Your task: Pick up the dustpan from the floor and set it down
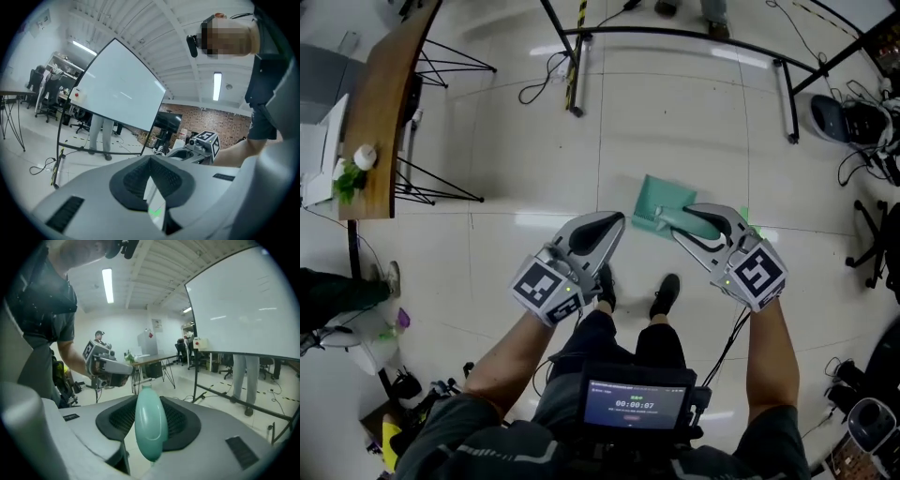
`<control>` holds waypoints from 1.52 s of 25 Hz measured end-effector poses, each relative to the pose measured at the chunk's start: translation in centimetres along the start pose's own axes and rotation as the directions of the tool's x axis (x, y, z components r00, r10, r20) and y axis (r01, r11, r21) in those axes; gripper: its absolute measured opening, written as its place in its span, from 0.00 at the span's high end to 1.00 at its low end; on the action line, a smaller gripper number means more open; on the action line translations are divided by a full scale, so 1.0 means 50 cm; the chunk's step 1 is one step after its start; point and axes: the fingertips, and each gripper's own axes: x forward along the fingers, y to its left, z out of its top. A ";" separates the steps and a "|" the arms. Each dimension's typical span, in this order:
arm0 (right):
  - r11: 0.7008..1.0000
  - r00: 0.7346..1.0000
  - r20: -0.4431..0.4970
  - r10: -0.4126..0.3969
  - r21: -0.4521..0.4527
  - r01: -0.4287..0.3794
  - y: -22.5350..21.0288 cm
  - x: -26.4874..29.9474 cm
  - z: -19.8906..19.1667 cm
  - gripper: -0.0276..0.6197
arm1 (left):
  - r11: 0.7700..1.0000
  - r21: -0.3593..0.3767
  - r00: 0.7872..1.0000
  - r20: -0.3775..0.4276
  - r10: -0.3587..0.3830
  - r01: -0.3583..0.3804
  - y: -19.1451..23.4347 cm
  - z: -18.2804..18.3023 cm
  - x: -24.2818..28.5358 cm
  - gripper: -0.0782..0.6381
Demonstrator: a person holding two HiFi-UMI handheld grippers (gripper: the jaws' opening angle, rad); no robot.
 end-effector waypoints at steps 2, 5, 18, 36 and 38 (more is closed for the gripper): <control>1.000 0.999 0.042 -0.003 0.007 0.002 0.055 -0.065 0.110 0.71 | 1.000 0.011 1.000 0.023 -0.003 0.003 -0.055 0.089 -0.050 0.86; 1.000 0.994 0.106 -0.030 -0.007 0.031 0.113 -0.157 0.262 0.71 | 0.999 0.053 0.996 0.085 -0.018 0.014 -0.132 0.225 -0.105 0.86; 0.994 0.970 0.222 -0.094 -0.035 0.104 0.356 -0.377 0.540 0.71 | 0.980 0.182 0.984 0.148 -0.103 0.076 -0.418 0.471 -0.300 0.86; 0.991 0.968 0.234 -0.087 -0.075 0.107 0.421 -0.431 0.558 0.71 | 0.977 0.198 0.989 0.109 -0.100 0.077 -0.477 0.449 -0.331 0.86; 0.991 0.968 0.236 -0.091 -0.070 0.111 0.419 -0.431 0.562 0.71 | 0.977 0.201 0.990 0.107 -0.094 0.071 -0.472 0.448 -0.336 0.86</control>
